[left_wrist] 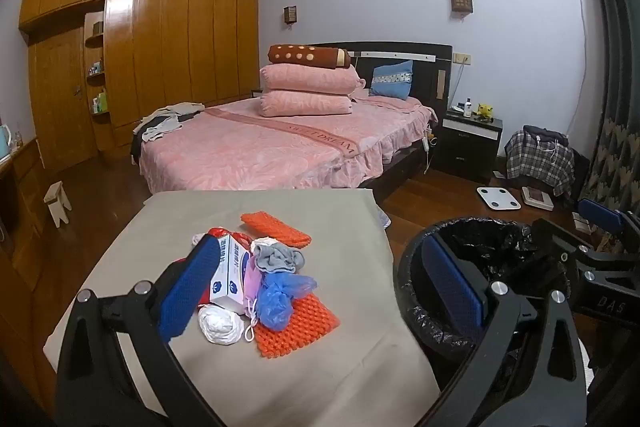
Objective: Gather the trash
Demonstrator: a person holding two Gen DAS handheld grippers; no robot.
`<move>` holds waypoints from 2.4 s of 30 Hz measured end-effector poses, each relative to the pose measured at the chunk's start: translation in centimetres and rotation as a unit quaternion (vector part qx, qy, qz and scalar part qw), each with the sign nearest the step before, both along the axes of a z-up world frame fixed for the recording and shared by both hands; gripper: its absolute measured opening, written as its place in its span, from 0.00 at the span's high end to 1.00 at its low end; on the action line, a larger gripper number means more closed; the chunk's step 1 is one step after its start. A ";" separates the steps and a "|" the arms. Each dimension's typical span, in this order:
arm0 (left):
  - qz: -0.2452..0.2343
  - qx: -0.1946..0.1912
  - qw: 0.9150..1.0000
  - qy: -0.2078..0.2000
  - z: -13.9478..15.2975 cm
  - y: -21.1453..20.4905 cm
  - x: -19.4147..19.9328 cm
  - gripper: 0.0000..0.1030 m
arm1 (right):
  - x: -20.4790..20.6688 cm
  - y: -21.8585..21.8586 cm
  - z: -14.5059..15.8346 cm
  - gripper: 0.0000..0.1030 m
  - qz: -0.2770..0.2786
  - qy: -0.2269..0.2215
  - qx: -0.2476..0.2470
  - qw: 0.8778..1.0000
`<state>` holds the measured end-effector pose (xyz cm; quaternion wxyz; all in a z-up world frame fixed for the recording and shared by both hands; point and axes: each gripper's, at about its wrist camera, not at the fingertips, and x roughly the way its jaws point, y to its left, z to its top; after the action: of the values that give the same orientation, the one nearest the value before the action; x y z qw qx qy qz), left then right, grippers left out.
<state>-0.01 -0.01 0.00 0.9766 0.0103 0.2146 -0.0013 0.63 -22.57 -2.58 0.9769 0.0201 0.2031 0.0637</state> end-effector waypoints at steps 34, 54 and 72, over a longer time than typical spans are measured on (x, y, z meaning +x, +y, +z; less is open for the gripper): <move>0.000 -0.006 1.000 0.001 0.3 0.6 -0.1 0.05 | 0.2 0.1 0.0 0.06 0.000 0.000 -0.003 1.000; 0.001 -0.007 1.000 0.002 0.2 0.6 -0.1 0.05 | 0.3 0.2 0.0 0.06 0.000 0.002 -0.003 1.000; 0.001 -0.008 1.000 0.002 0.2 0.6 -0.1 0.05 | 0.3 0.2 0.2 0.06 0.000 0.002 -0.002 1.000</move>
<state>-0.11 0.61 0.24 0.9762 0.0023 0.2169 -0.0023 0.97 -22.41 -2.41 0.9764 0.0182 0.2056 0.0635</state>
